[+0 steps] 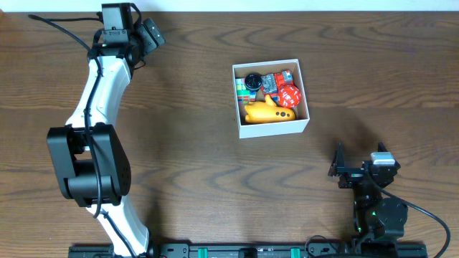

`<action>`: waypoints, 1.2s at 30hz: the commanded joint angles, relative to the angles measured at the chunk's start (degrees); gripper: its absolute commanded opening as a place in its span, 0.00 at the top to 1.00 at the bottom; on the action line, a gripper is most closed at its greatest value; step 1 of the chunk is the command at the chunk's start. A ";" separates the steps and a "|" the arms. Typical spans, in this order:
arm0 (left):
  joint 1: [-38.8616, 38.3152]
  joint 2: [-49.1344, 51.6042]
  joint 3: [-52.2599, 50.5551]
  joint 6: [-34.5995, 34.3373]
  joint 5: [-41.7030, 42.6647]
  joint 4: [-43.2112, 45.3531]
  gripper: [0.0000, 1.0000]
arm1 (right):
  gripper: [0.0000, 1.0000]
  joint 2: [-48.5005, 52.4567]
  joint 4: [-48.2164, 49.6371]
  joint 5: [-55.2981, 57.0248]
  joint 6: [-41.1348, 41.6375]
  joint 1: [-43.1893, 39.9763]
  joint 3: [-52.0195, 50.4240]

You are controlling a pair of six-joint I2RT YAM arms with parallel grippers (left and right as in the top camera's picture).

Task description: Pack container

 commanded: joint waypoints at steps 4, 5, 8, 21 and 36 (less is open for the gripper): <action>0.04 -3.63 -0.04 -0.96 -1.07 -0.74 0.02 | 0.01 -0.52 -0.13 -0.02 -0.83 1.16 -0.15; 0.04 -5.27 -0.04 -0.33 -1.07 -1.20 0.02 | 0.01 -0.52 -0.15 -0.02 -0.85 1.16 -0.15; -0.20 -12.31 -0.04 4.37 -1.09 -2.58 0.02 | 0.01 -0.52 -0.13 -0.02 -0.85 1.16 -0.15; -0.22 -52.85 -2.67 8.39 -5.22 -24.17 0.02 | 0.01 -0.52 -0.15 0.00 -0.83 1.16 -0.15; -0.22 -87.73 -41.07 8.37 -8.22 -11.10 0.02 | 0.01 -0.52 -0.13 -0.02 -0.83 1.16 -0.15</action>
